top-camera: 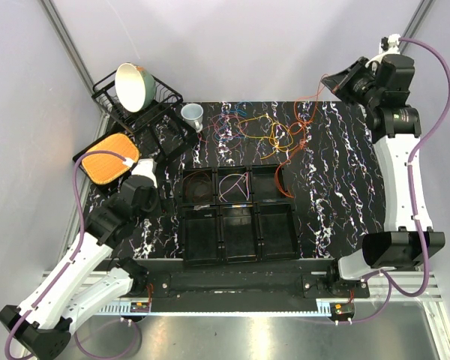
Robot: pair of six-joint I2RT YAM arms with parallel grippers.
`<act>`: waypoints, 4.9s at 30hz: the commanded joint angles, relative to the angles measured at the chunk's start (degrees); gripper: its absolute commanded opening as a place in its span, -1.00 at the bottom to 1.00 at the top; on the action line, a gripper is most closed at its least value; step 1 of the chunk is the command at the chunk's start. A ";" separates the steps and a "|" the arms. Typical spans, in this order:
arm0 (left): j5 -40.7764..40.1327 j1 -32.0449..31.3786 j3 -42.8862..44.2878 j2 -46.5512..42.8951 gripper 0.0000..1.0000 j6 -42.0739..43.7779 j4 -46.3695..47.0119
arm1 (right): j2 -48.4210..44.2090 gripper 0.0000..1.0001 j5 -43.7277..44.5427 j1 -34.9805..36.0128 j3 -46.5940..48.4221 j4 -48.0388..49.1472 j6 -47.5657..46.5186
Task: Untangle the cables
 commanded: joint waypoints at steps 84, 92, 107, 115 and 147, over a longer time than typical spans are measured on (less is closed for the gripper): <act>1.19 1.67 1.12 -0.29 0.75 0.59 2.33 | 28.13 -1.00 -22.49 13.72 54.33 -14.56 -0.16; 1.27 1.85 1.12 0.06 0.75 0.59 2.33 | 25.76 -1.00 -22.23 13.72 45.46 -13.59 -0.78; 2.24 2.02 1.12 0.14 0.75 1.03 2.77 | -1.30 -1.00 -6.68 13.72 4.24 -16.30 -6.66; 2.06 2.11 1.03 -0.20 0.75 0.86 2.68 | -3.78 -1.00 2.12 13.72 -4.02 -23.17 -10.09; 2.06 2.11 0.94 -0.03 0.75 0.77 2.68 | 7.55 -1.00 -2.27 16.09 -18.71 -12.89 -7.55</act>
